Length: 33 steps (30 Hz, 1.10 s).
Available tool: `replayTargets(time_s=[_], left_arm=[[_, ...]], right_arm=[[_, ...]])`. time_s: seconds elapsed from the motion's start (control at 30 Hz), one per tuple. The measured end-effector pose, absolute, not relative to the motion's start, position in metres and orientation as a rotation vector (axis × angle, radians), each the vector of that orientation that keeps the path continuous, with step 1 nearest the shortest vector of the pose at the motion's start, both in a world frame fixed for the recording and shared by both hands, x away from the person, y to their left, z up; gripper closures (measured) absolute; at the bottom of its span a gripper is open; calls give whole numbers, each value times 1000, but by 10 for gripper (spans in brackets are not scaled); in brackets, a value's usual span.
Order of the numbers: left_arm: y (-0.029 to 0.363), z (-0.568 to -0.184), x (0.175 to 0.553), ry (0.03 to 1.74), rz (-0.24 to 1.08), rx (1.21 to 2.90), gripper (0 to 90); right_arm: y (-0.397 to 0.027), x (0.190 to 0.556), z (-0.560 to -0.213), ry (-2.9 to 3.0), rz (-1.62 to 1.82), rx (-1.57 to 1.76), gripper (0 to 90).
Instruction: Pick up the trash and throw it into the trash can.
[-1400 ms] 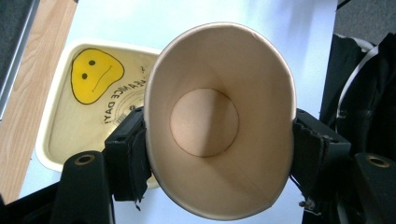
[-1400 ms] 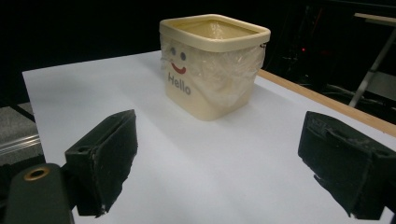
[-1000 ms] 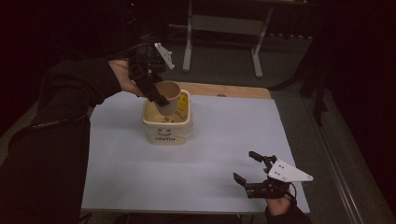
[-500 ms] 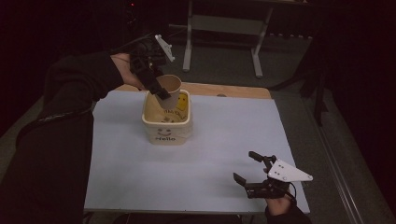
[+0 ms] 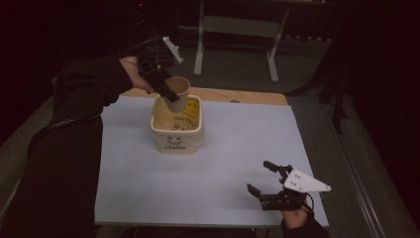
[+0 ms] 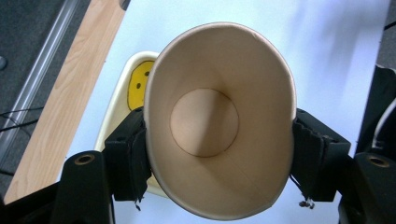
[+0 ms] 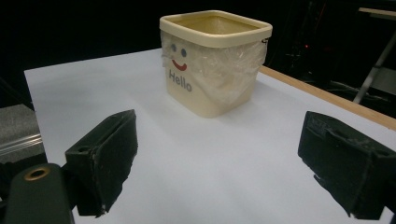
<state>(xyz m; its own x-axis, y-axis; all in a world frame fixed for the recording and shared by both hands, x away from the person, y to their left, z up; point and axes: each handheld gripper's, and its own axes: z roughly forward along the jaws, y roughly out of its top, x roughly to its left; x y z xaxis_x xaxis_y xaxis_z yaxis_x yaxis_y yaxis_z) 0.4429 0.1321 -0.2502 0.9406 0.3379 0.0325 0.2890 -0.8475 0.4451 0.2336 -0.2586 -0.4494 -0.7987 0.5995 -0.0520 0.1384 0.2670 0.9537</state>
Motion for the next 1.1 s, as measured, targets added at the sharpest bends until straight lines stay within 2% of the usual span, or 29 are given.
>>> replayTargets(time_s=[1.1], left_arm=[[135, -287, 466, 510, 106, 2640, 302]], right_arm=[[-258, 234, -450, 2143, 1552, 673, 117]])
